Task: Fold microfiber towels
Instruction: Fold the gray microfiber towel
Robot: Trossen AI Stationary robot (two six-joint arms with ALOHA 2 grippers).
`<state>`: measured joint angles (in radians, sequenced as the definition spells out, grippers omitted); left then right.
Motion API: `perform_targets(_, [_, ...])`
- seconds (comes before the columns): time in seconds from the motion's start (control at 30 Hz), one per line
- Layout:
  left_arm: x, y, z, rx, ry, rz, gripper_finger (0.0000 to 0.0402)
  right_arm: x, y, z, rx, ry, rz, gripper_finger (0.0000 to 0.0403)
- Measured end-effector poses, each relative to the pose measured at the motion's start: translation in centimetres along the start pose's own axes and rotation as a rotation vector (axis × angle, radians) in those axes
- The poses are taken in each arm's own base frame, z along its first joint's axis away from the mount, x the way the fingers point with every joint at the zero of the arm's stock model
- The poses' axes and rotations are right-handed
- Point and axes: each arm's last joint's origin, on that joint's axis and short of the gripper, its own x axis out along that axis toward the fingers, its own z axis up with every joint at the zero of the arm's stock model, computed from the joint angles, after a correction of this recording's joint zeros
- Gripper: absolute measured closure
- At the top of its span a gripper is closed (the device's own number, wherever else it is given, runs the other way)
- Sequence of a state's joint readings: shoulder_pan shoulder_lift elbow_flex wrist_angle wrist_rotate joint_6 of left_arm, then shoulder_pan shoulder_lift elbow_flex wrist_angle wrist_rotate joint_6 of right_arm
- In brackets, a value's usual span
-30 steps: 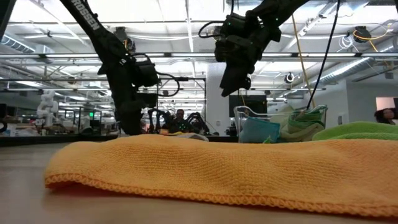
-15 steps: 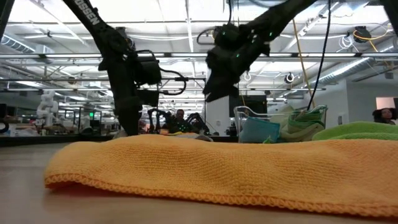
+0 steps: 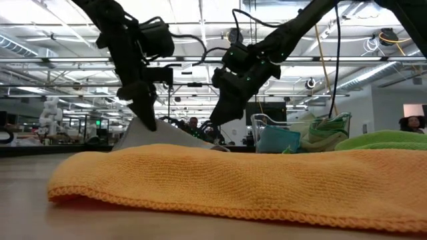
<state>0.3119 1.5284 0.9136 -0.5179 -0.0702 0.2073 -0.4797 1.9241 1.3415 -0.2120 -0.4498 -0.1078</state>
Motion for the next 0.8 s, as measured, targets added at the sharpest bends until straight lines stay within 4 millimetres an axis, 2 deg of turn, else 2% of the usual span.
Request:
perform_targets(0.2, [-0.6, -2.3, 0.4, 0.072, -0.021, -0.019, 0.0392, 0.7, -0.3, -0.4, -0.029, 0.002, 0.040, 0.0201])
perform_targets(0.37, [-1.0, -3.9, 0.8, 0.141, -0.049, -0.018, 0.0389, 0.8, -0.2, -0.3, -0.145, -0.006, 0.052, 0.0193])
perform_targets(0.57, [-1.2, -5.2, 0.9, 0.220, -0.059, 0.020, 0.0392, 0.9, -0.1, -0.1, -0.220, -0.026, 0.050, 0.0179])
perform_targets(0.67, [-1.8, -5.6, 1.7, 0.300, -0.079, 0.084, 0.0391, 1.1, 0.2, 0.1, -0.279, -0.045, 0.050, 0.0177])
perform_targets(0.8, [-2.3, -6.2, 2.2, 0.380, -0.103, 0.081, 0.0392, 1.3, 0.7, 0.2, -0.321, -0.053, 0.085, 0.0177])
